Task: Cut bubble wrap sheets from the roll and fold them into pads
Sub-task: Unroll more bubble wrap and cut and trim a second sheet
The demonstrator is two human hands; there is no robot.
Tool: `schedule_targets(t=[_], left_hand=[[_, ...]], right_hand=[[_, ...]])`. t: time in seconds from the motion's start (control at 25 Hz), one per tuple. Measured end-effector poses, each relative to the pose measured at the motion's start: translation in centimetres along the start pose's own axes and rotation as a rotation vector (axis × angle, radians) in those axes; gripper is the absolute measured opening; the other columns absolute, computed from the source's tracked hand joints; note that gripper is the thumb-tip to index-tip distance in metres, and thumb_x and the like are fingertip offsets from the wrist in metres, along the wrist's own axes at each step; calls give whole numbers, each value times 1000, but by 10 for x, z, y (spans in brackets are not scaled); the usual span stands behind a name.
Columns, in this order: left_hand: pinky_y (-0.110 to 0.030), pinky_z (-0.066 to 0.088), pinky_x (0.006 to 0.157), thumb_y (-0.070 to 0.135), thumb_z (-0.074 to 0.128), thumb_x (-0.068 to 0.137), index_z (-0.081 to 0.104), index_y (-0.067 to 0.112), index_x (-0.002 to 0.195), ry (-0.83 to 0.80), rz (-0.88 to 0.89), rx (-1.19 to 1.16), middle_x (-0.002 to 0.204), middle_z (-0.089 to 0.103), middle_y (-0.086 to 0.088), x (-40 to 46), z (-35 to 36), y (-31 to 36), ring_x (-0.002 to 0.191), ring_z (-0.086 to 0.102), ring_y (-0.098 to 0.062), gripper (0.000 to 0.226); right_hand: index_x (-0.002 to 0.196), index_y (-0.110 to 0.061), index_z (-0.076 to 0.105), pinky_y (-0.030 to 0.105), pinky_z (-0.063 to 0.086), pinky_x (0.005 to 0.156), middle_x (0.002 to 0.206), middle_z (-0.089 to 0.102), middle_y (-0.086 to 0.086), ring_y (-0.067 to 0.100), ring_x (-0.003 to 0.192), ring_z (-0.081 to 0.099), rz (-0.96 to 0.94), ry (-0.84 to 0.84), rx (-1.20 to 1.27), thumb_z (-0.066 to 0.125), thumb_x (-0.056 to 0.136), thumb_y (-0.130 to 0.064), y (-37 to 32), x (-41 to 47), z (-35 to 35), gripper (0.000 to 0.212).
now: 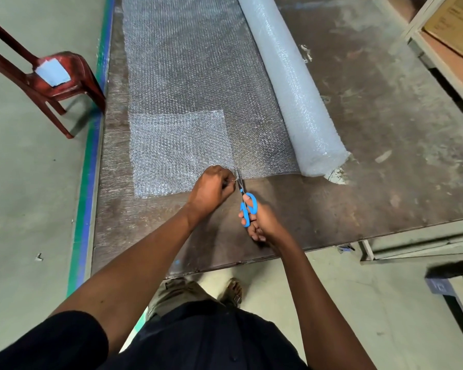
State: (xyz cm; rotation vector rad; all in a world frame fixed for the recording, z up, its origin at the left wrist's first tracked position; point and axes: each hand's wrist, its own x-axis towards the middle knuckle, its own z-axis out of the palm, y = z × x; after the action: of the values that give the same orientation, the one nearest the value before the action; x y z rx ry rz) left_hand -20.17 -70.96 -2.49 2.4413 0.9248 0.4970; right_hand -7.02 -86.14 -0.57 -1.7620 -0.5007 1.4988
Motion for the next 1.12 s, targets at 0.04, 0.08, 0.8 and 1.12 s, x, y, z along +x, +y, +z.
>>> schedule_targets(t=[0.04, 0.08, 0.8, 1.12], left_hand=[[-29, 48, 74, 17, 70, 93, 70, 16, 94, 12, 2, -11, 88, 63, 2, -1, 0, 0, 83, 55, -14, 2], [-28, 47, 74, 16, 71, 93, 69, 17, 93, 26, 1, -18, 87, 63, 2, -3, 1, 1, 82, 55, -13, 2], [-15, 37, 76, 14, 64, 96, 58, 13, 111, 224, -171, -257, 95, 60, 5, -3, 7, 4, 84, 54, -9, 16], [-24, 40, 79, 19, 63, 98, 60, 17, 124, 161, -106, -188, 100, 56, 5, -5, 4, 1, 87, 52, -9, 27]], right_hand=[[85, -6, 65, 16, 20, 33, 65, 61, 5, 15, 30, 45, -15, 7, -7, 49, 106, -59, 1, 0, 0, 59], [85, -7, 65, 16, 19, 34, 64, 61, 4, 15, 30, 44, -33, 14, -16, 50, 106, -58, 2, 0, 0, 57], [80, -8, 61, 15, 23, 32, 62, 54, 7, 15, 31, 39, 45, -2, 68, 48, 104, -62, -2, 6, 7, 61], [84, -8, 64, 17, 22, 35, 64, 58, 6, 17, 34, 45, -46, 13, 1, 54, 96, -69, -16, 18, 2, 63]])
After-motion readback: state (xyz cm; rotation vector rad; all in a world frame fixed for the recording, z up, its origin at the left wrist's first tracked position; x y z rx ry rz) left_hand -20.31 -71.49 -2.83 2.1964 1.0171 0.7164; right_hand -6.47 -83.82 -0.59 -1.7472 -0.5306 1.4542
